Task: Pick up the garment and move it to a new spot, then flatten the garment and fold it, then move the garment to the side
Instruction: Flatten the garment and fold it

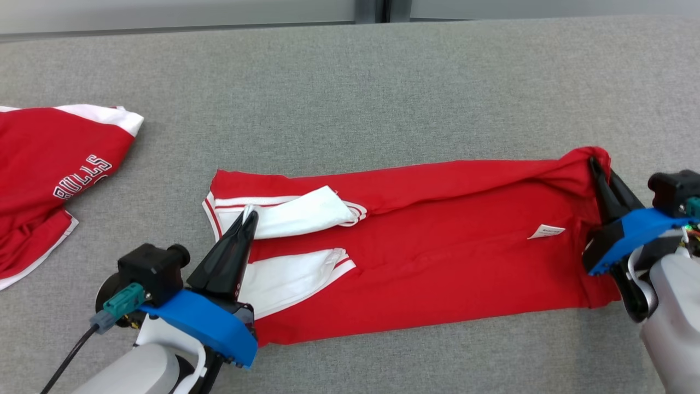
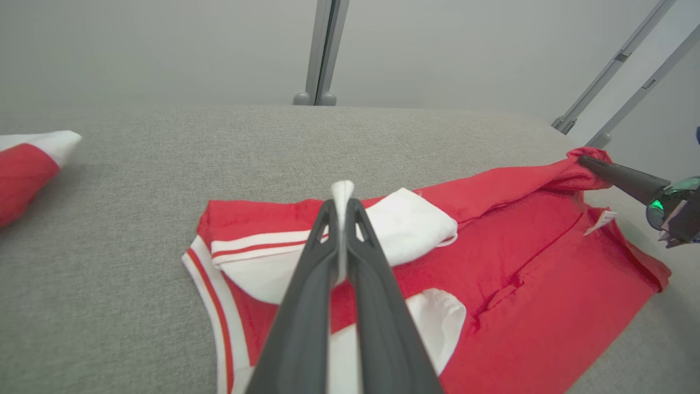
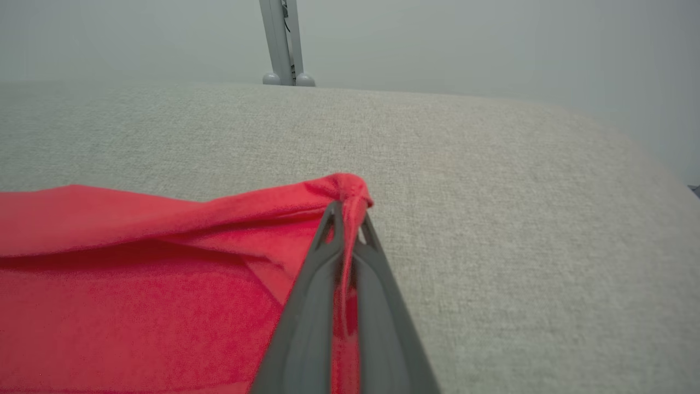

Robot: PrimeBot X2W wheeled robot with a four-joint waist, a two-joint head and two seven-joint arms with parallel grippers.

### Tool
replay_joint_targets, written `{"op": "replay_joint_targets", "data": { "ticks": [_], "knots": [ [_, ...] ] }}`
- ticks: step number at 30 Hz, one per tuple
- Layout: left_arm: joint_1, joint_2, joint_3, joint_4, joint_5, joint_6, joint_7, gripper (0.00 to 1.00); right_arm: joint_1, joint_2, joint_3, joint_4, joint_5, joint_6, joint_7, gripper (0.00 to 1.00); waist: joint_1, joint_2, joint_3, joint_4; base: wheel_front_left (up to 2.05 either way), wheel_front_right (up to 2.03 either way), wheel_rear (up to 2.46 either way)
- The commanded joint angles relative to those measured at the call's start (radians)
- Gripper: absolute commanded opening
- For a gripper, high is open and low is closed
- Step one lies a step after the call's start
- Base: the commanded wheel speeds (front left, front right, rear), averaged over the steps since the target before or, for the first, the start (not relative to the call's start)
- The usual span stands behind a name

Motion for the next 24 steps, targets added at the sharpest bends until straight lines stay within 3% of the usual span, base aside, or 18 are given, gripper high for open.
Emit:
{"op": "replay_joint_targets", "data": {
  "ticks": [1, 7, 8, 9, 10, 11, 17, 24],
  "knots": [
    [0.017, 0.002, 0.008, 0.004, -0.006, 0.007, -0.012, 0.00, 0.044, -0.007, -0.016, -0.024, -0.013, 0.000, -0.004, 0.00, 0.0000, 0.0001, -0.005, -0.001, 0.00, 0.00, 0.00],
    [0.063, 0.000, 0.016, 0.046, -0.023, 0.011, -0.039, 0.00, 0.152, 0.016, -0.083, -0.140, -0.038, 0.000, -0.005, 0.00, 0.0000, 0.0001, -0.023, -0.009, 0.00, 0.00, 0.00],
    [0.069, -0.003, 0.018, 0.052, -0.027, 0.009, -0.045, 0.00, 0.167, 0.019, -0.093, -0.155, -0.041, 0.000, -0.005, 0.08, 0.0000, 0.0001, -0.027, -0.011, 0.00, 0.00, 0.00],
    [0.074, -0.011, 0.023, 0.056, -0.032, 0.008, -0.053, 0.31, 0.180, 0.022, -0.108, -0.177, -0.041, 0.000, -0.005, 1.00, 0.0000, 0.0001, -0.030, -0.012, 0.00, 0.00, 0.00],
    [0.079, -0.013, 0.024, 0.065, -0.030, 0.009, -0.058, 0.85, 0.195, 0.027, -0.117, -0.194, -0.041, 0.000, -0.005, 1.00, 0.0000, 0.0001, -0.034, -0.014, 0.00, 0.00, 0.00],
    [0.083, -0.015, 0.026, 0.071, -0.025, 0.011, -0.065, 1.00, 0.211, 0.030, -0.126, -0.211, -0.043, 0.000, -0.005, 1.00, 0.0000, 0.0001, -0.037, -0.016, 0.00, 0.00, 0.00],
    [0.111, -0.051, 0.121, 0.097, 0.013, 0.012, -0.101, 1.00, 0.285, 0.038, -0.194, -0.367, -0.055, 0.000, -0.004, 1.00, 0.0000, 0.0001, -0.052, -0.027, 0.00, 0.00, 0.00],
    [0.209, -0.176, 0.424, 0.054, 0.263, 0.013, -0.104, 1.00, 0.277, 0.039, -0.234, -0.395, -0.058, 0.000, -0.004, 1.00, 0.0000, 0.0001, -0.068, -0.023, 0.00, 0.00, 0.00]
  ]
}}
